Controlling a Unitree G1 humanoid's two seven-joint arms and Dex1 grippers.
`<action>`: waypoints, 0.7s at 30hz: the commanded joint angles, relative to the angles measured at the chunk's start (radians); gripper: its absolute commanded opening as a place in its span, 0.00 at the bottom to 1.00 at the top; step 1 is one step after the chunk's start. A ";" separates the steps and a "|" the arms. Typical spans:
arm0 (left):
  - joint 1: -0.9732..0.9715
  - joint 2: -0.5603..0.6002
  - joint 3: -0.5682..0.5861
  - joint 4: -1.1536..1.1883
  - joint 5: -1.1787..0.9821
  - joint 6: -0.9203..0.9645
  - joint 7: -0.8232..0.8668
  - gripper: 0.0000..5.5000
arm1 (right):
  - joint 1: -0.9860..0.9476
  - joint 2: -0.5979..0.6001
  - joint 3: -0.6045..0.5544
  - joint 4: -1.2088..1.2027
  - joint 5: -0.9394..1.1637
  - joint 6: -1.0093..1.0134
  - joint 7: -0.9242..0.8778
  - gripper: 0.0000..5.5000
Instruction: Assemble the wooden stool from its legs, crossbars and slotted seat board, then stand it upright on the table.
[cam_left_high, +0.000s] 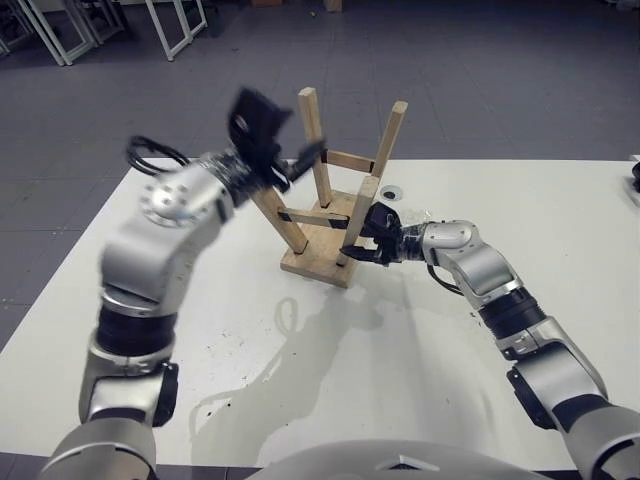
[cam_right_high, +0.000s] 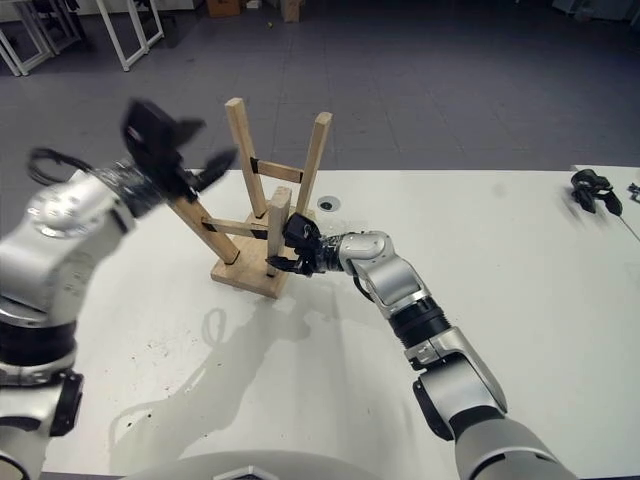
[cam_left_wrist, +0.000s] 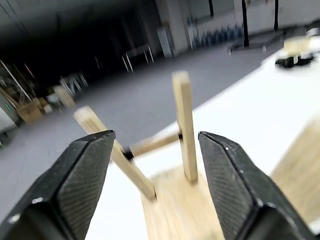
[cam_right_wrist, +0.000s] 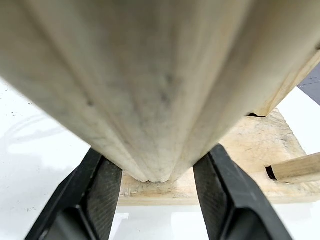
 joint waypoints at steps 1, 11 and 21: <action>0.045 0.001 -0.088 0.057 0.118 -0.057 -0.018 0.56 | 0.055 -0.041 0.065 0.098 -0.118 0.064 -0.011 0.37; 0.098 0.034 -0.410 0.151 0.490 -0.011 -0.074 0.56 | 0.089 -0.043 0.025 0.097 -0.073 0.009 0.003 0.37; 0.154 0.031 -0.352 0.099 0.588 -0.040 -0.082 0.56 | 0.015 -0.066 0.215 0.208 -0.269 0.067 0.001 0.37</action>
